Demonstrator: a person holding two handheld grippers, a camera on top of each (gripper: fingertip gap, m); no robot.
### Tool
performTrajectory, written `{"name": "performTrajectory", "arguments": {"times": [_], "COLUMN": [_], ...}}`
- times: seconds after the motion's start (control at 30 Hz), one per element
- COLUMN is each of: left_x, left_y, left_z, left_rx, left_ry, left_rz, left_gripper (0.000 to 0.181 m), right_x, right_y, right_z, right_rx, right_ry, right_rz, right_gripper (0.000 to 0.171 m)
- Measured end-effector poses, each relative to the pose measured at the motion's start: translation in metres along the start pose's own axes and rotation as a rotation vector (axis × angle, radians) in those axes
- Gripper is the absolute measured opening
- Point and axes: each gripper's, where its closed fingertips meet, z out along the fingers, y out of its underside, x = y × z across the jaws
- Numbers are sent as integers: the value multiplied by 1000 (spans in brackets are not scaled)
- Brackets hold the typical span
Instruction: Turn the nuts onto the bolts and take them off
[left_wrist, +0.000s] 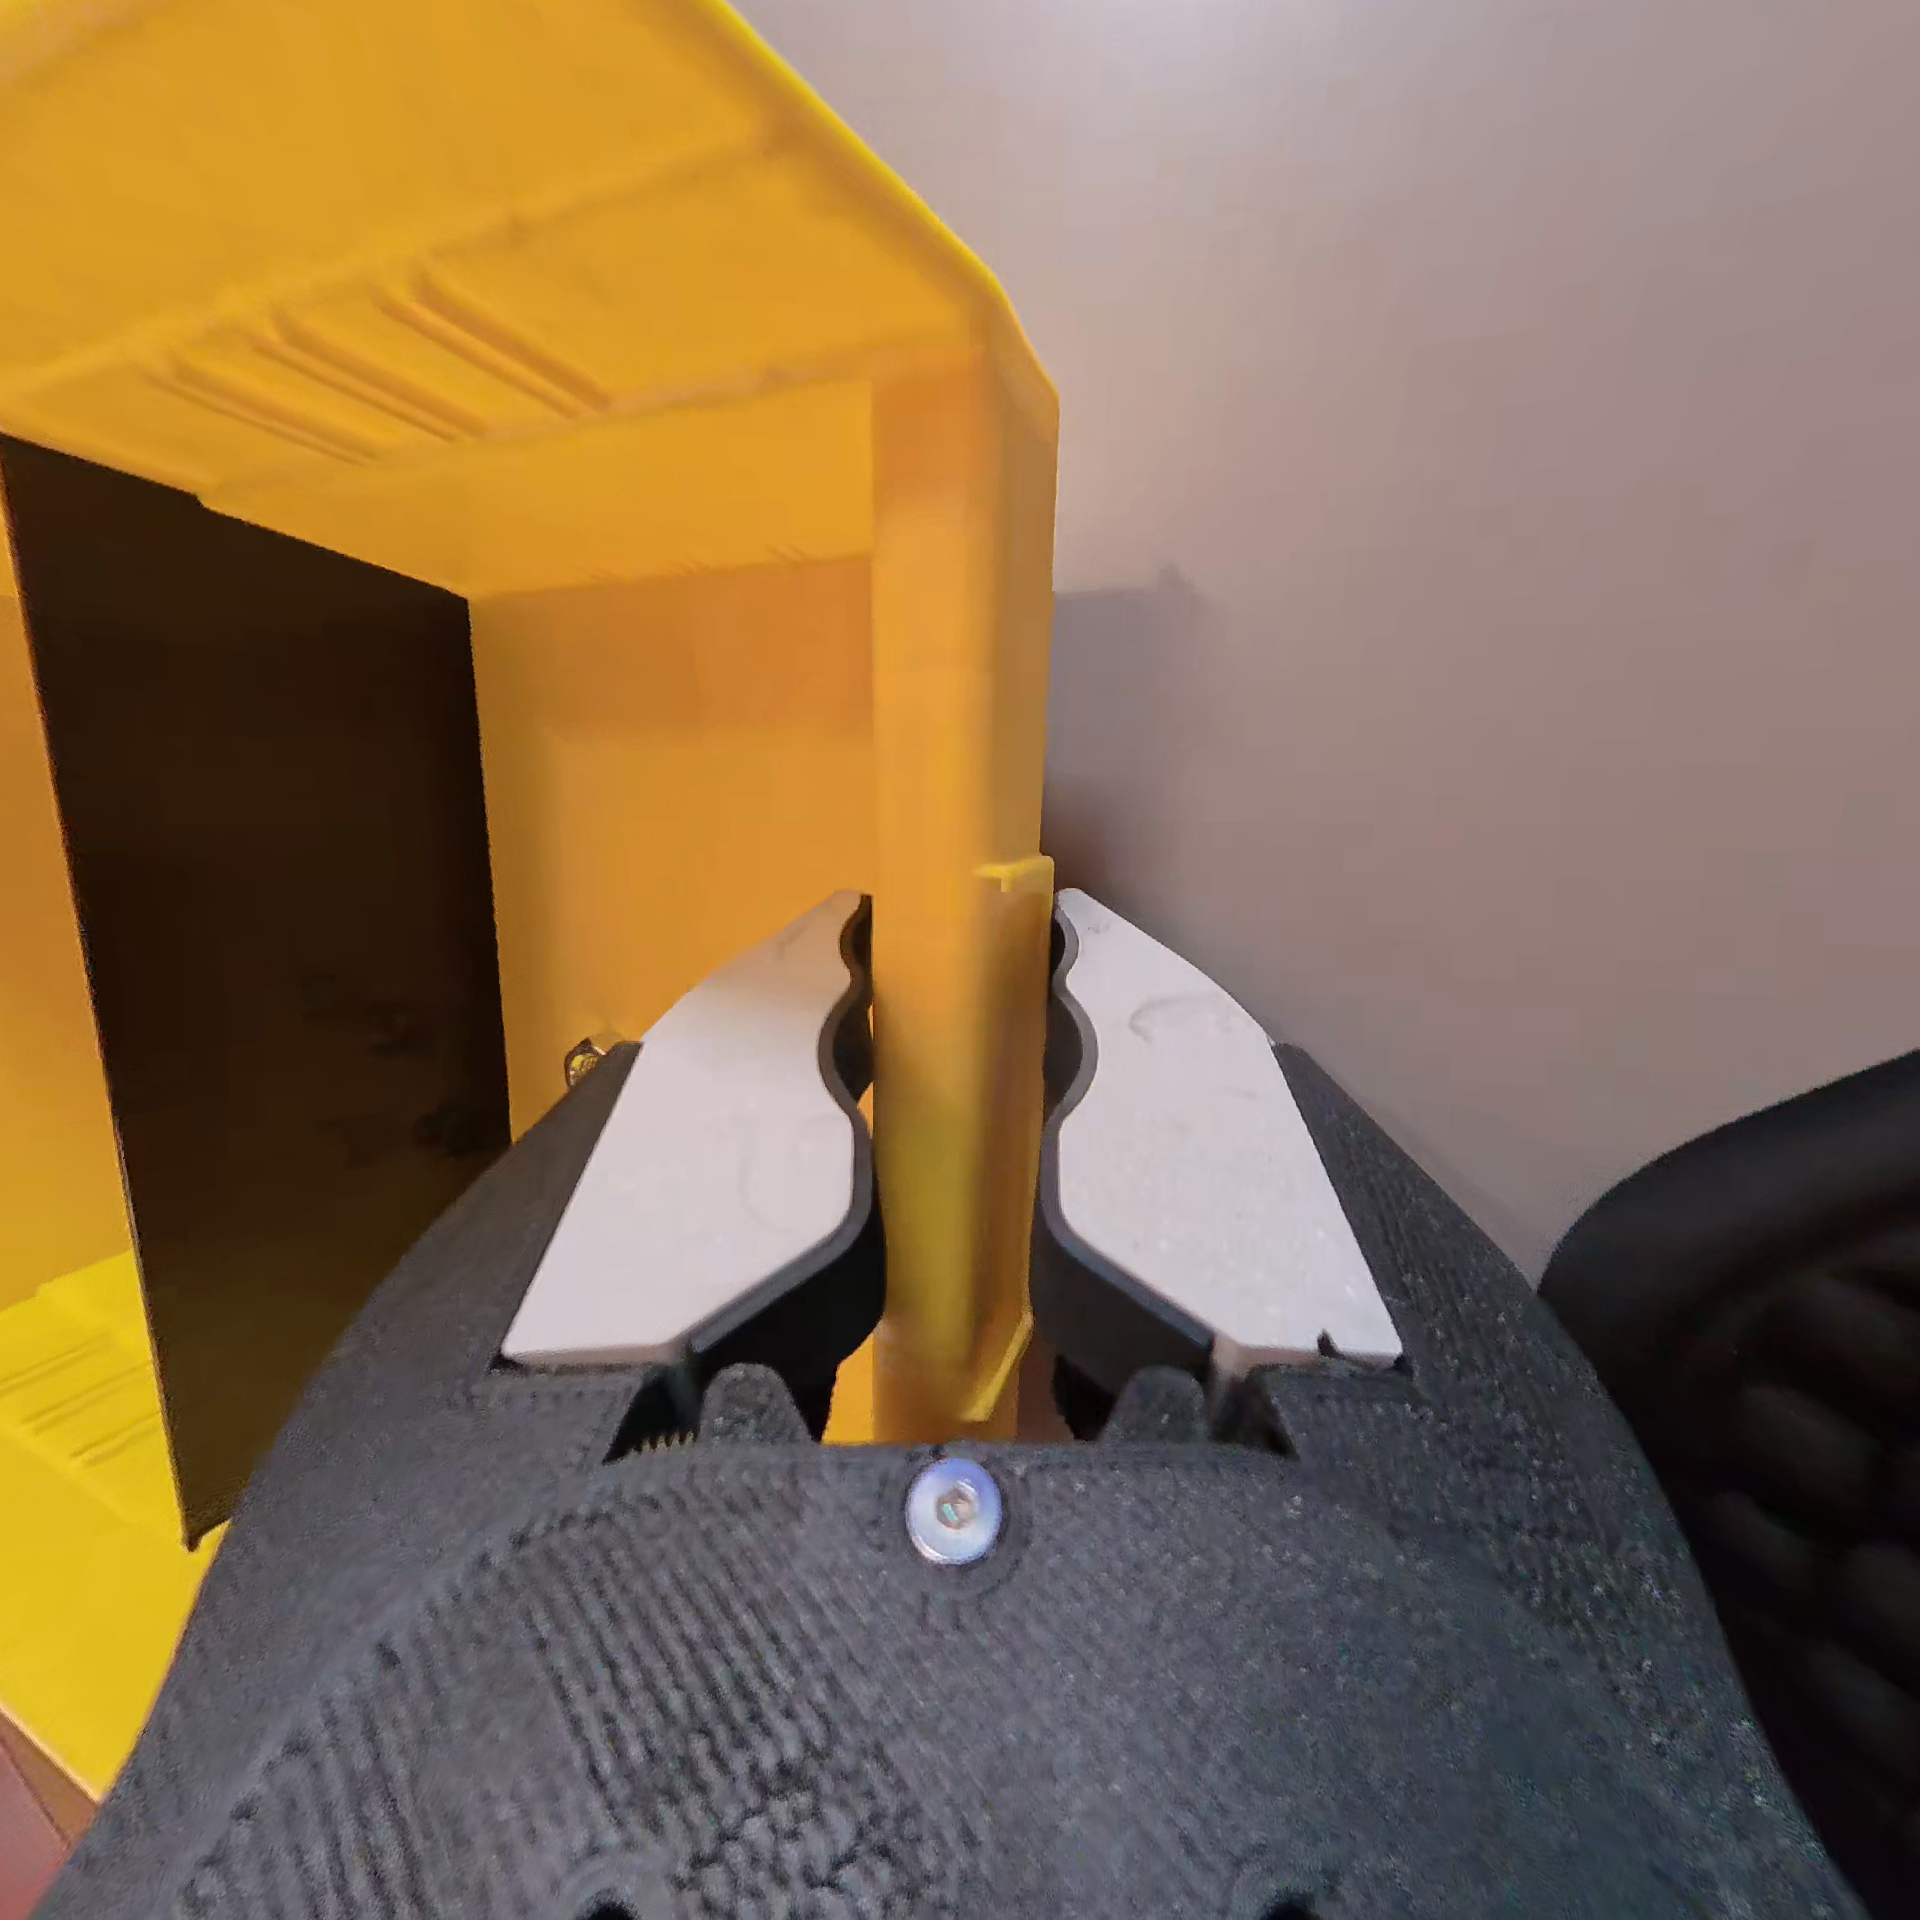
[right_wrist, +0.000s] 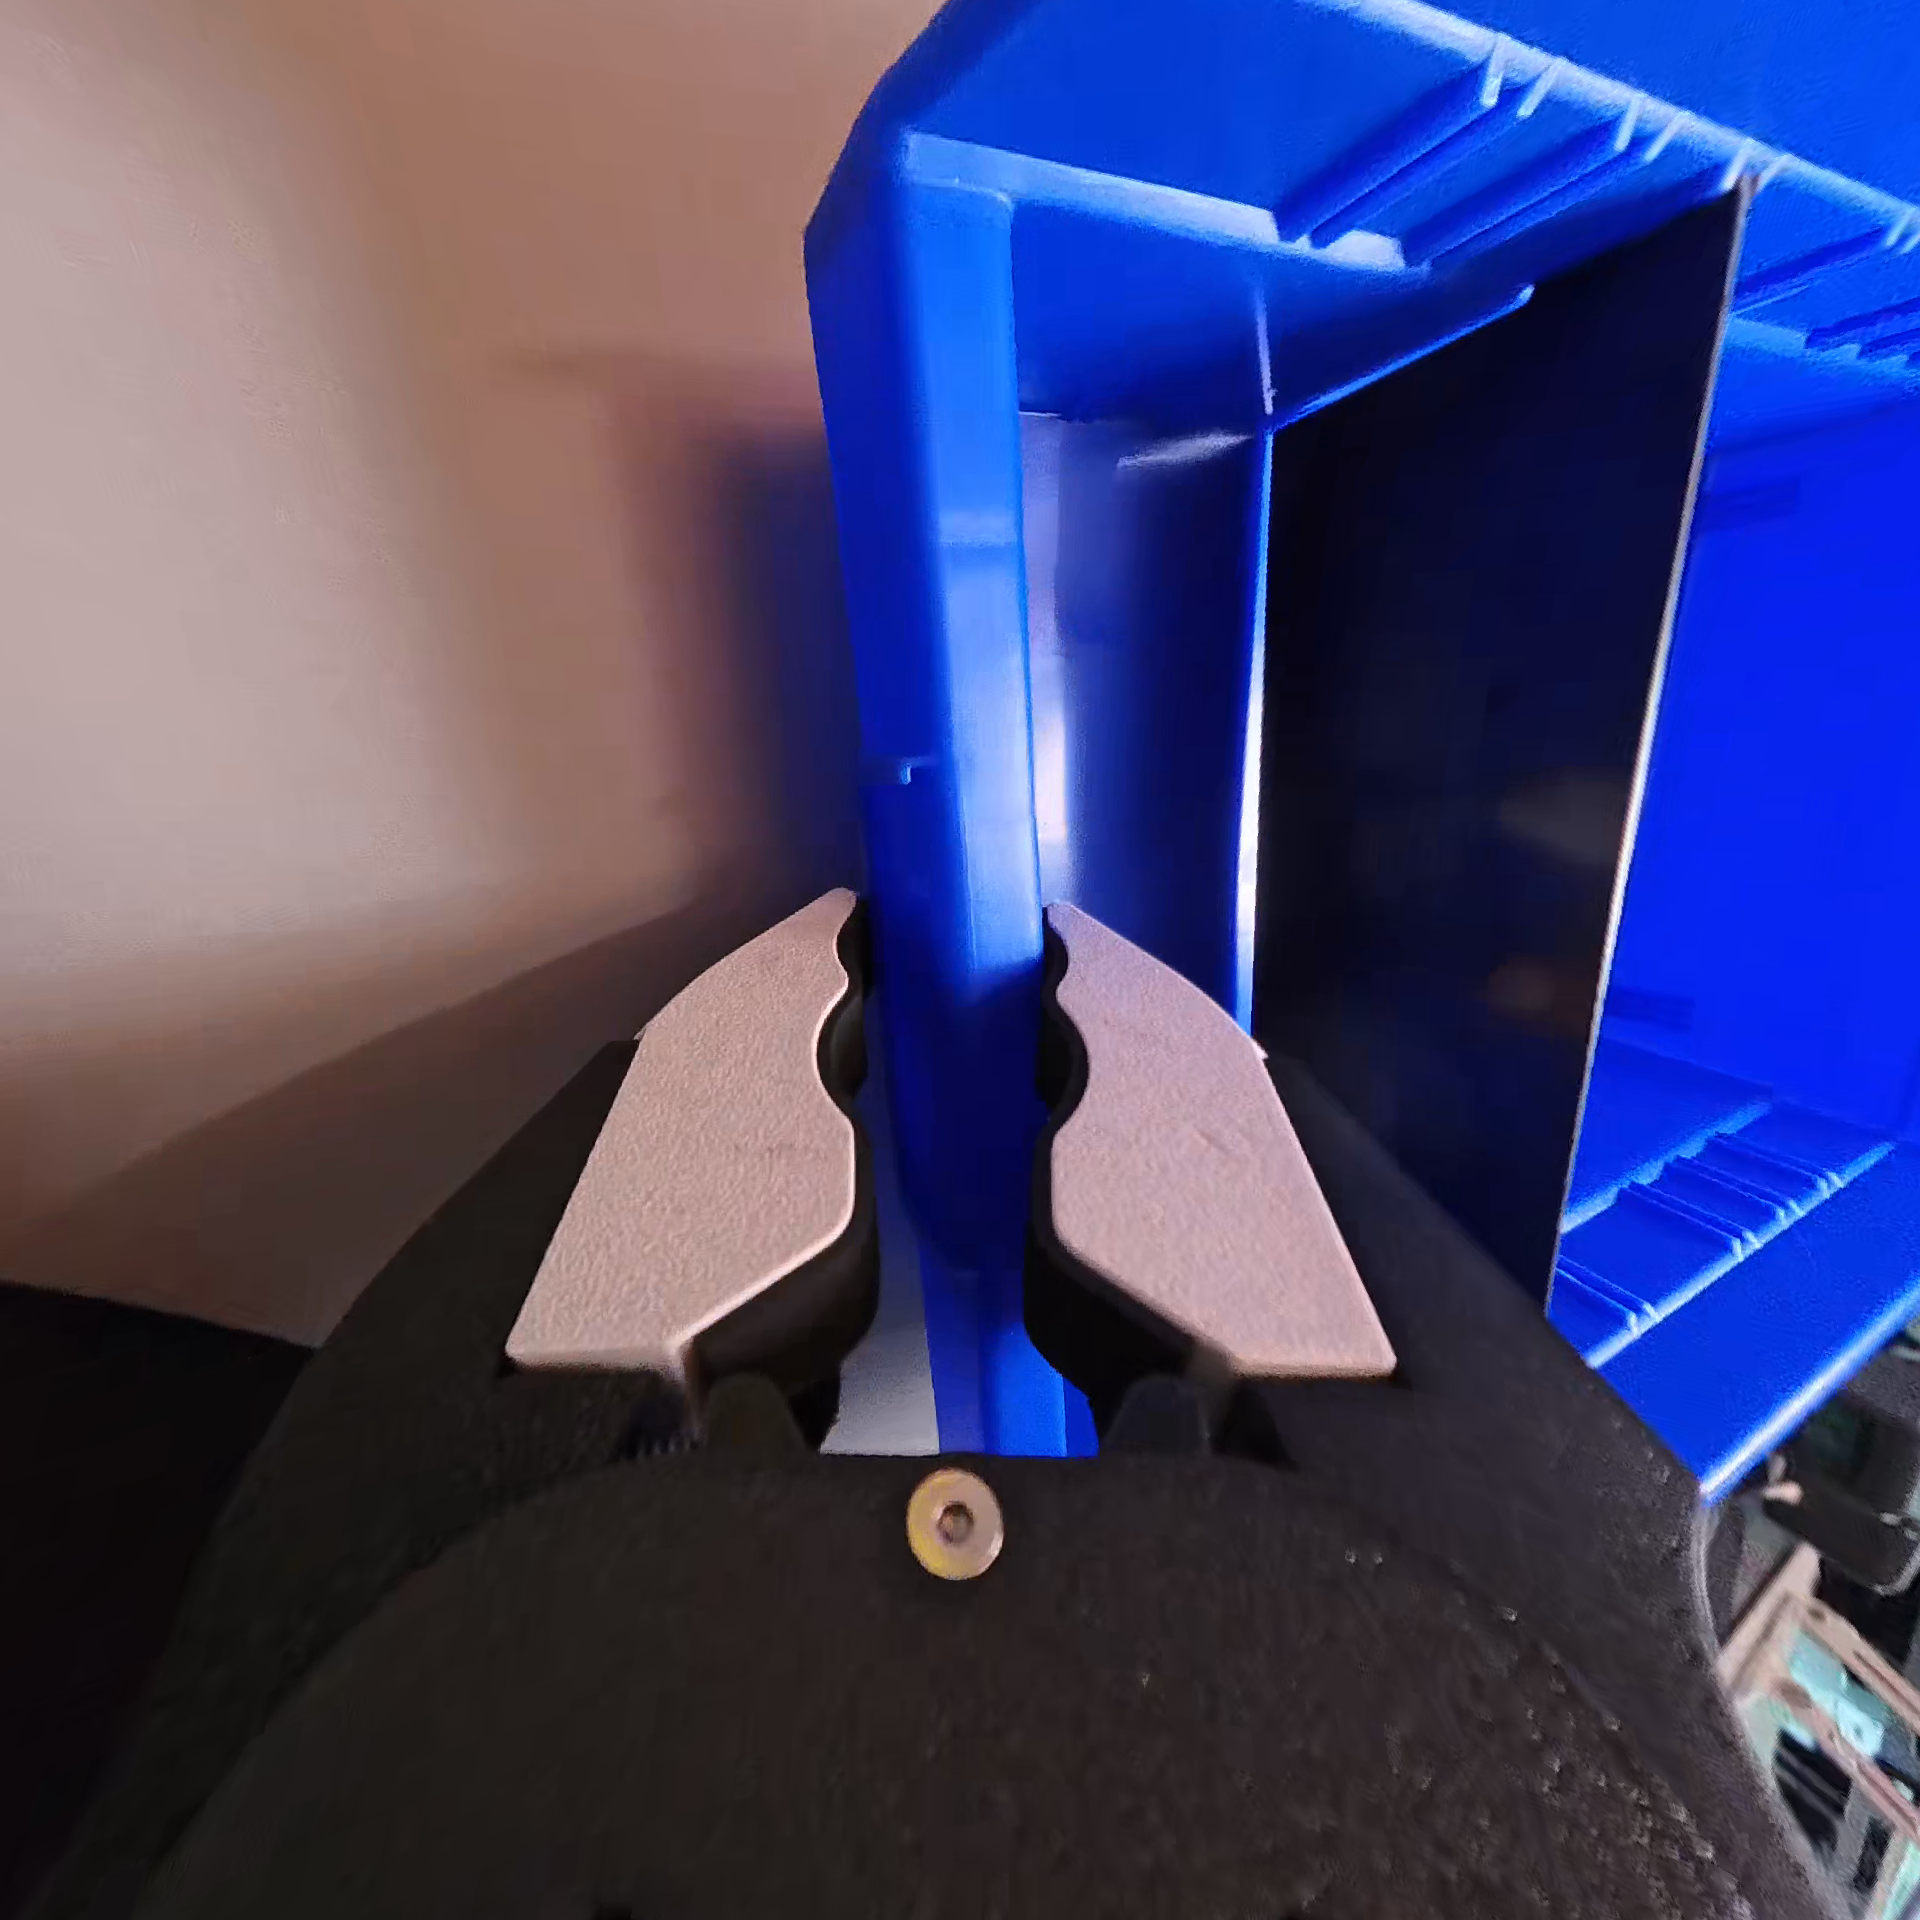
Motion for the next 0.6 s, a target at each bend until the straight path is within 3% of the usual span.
{"name": "performTrajectory", "arguments": {"times": [0.3, 0.43, 0.6], "left_x": [-25, -44, -52], "left_y": [-2, -2, -13], "left_z": [12, 18, -9], "left_rx": [8, 22, 108], "left_ry": [-5, -67, -21], "left_rz": [-3, -6, -115], "left_gripper": [31, 32, 40], "right_x": [63, 77, 63], "right_y": [39, 42, -11], "right_z": [22, 18, -30], "right_rx": [-19, -49, 263], "right_ry": [54, 112, 78], "right_rz": [60, 140, 350], "right_gripper": [30, 39, 42]}}
